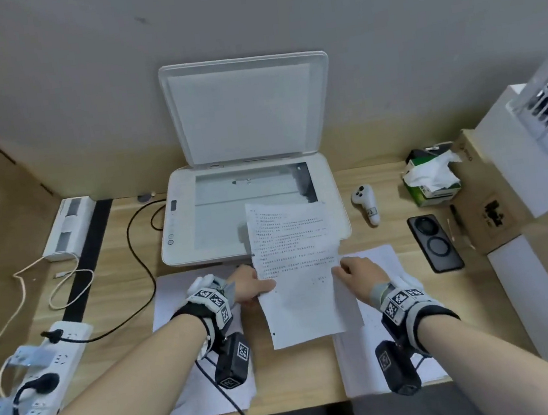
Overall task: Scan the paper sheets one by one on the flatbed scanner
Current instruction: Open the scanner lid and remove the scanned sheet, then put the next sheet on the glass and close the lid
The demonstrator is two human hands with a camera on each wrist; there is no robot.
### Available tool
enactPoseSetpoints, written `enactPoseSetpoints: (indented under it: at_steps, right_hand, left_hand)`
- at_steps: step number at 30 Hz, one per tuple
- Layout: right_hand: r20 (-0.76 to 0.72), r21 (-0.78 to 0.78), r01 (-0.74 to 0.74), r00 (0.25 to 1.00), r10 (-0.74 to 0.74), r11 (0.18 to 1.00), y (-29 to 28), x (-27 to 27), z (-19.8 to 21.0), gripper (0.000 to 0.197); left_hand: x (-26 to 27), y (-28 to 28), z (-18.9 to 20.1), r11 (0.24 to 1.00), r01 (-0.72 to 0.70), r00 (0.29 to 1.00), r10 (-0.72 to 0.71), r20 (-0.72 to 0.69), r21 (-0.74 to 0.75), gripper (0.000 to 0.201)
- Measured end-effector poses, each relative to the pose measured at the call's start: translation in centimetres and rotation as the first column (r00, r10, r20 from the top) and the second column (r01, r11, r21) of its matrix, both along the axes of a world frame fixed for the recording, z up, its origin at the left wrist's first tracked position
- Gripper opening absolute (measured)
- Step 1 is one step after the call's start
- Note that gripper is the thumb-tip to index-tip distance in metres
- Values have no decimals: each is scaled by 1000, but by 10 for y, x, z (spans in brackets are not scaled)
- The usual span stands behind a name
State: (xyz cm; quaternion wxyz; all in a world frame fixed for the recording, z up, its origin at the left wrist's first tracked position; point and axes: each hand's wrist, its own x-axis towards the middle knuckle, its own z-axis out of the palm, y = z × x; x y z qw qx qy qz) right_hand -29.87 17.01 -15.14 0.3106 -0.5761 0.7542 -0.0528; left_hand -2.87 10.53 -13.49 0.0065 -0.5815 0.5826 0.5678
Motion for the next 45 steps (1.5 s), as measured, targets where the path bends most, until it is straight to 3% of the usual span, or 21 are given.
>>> enactPoseSetpoints:
  at_steps: [6, 11, 18, 26, 29, 35, 41, 45]
  right_hand:
    - [-47, 106, 52, 998, -48, 993, 72, -84, -49, 39]
    - [-97, 157, 77, 993, -62, 985, 111, -134, -75, 40]
    - [-130, 152, 72, 990, -52, 986, 115, -151, -91, 36]
    - [-143, 108, 74, 988, -59, 991, 88, -140, -73, 17]
    - [-115, 75, 22, 993, -13, 997, 66, -112, -64, 20]
    - [-43, 24, -65, 997, 66, 998, 17, -18, -61, 25]
    - [11, 29, -250, 968, 250, 968, -10, 92, -75, 30]
    - [23, 44, -369, 929, 369, 928, -21, 174, -95, 42]
  left_hand:
    - [-82, 48, -45, 986, 123, 990, -130, 51, 112, 18]
    - [-129, 82, -78, 971, 111, 987, -132, 87, 210, 23]
    - [-152, 99, -97, 988, -4, 988, -20, 155, 156, 28]
    - [-146, 87, -86, 989, 92, 949, -122, 291, 115, 40]
    - [-118, 75, -73, 998, 54, 939, -58, 339, 22, 41]
    - [-12, 60, -54, 993, -66, 902, 99, 419, -93, 31]
    - [98, 62, -53, 931, -240, 843, 340, 416, -275, 16]
    - [176, 66, -76, 922, -274, 873, 358, 331, -276, 57]
